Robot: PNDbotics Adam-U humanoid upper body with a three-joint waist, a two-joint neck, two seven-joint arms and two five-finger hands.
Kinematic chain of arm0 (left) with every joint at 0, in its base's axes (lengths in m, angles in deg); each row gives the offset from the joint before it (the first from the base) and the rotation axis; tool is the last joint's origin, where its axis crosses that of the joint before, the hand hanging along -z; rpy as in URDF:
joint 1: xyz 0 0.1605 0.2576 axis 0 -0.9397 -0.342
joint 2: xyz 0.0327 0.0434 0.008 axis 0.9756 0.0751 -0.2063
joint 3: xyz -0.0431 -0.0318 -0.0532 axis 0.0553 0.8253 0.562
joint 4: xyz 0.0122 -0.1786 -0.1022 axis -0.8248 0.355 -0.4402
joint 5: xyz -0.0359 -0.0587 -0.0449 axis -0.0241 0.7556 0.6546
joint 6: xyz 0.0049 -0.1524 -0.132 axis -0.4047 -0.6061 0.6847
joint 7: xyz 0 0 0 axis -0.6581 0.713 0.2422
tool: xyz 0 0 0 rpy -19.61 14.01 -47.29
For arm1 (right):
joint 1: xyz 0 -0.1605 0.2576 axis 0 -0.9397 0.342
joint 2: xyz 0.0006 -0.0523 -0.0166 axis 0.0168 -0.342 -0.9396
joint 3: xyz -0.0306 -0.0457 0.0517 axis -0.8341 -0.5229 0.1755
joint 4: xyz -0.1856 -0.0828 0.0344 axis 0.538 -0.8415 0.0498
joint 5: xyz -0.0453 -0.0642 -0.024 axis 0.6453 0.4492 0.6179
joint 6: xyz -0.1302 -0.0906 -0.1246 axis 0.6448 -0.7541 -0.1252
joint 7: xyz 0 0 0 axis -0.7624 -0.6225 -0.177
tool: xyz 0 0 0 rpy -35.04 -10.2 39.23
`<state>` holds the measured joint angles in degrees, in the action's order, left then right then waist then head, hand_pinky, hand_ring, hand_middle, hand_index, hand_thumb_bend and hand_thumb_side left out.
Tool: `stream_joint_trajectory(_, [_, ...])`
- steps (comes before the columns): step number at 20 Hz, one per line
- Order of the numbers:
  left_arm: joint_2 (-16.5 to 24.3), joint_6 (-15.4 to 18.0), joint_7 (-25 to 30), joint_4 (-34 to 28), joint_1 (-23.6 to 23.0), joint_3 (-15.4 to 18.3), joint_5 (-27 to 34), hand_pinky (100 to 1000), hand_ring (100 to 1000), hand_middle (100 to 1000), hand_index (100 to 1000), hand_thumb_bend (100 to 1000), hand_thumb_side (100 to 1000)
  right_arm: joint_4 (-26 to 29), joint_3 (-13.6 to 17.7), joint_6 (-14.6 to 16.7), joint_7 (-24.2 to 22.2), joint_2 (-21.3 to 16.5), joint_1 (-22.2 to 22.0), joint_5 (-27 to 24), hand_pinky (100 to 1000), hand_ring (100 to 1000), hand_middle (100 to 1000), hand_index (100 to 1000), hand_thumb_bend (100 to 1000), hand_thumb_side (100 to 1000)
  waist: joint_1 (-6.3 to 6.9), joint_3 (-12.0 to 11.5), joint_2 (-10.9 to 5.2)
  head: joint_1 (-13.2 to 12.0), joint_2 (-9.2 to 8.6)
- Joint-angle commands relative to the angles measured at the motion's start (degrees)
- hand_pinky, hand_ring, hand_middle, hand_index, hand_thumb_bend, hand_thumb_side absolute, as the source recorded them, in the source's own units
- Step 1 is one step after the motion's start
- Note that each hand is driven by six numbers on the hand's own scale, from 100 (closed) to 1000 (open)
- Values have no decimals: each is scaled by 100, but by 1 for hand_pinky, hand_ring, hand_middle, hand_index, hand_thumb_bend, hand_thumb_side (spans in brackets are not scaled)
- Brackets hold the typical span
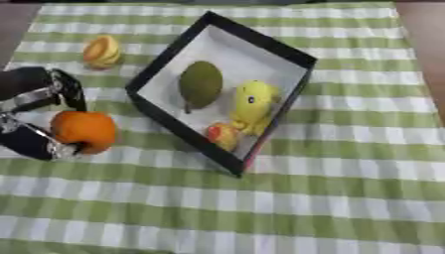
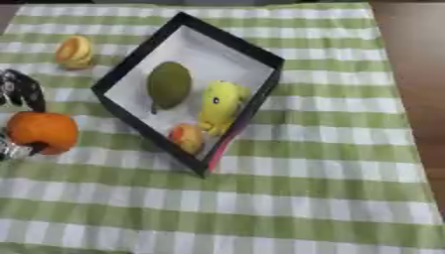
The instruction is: Pick up objects on the table and place them in the box.
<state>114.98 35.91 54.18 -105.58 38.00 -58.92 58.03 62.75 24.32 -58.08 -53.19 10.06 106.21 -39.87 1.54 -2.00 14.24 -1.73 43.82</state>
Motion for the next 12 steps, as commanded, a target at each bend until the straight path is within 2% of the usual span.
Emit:
stream_joint_trajectory(1, [176,279,-129,-95,589,86,157,679,665,570,526,340,100,37,48,-18,0,-165,77,-51,1000,771,646,815,100,409,94,7,-234,34,29])
stream_joint_trajectory(3, [55,314,-169,-95,1069,7,154,675,659,567,525,353,100,36,43,-22,-3,-178,79,-60,1000,771,646,815,100,409,110,13,-250,68,29])
stream_joint_trajectory(6, [-231,167,-286,-95,1684,-98,100,674,651,562,522,352,100,19,35,-39,-8,-187,100,-70,1000,771,646,814,100,411,131,20,-270,129,29])
stream_joint_trajectory(9, [-762,37,-340,-24,2410,-248,-38,672,638,555,517,358,100,3,14,-51,-26,-186,166,-99,1000,772,648,815,100,402,135,28,-296,165,29])
stream_joint_trajectory(12, [-1464,148,-386,494,3102,-460,-204,672,630,552,515,330,100,7,-13,-43,-53,-196,234,-149,1000,775,651,815,100,386,128,33,-313,167,29])
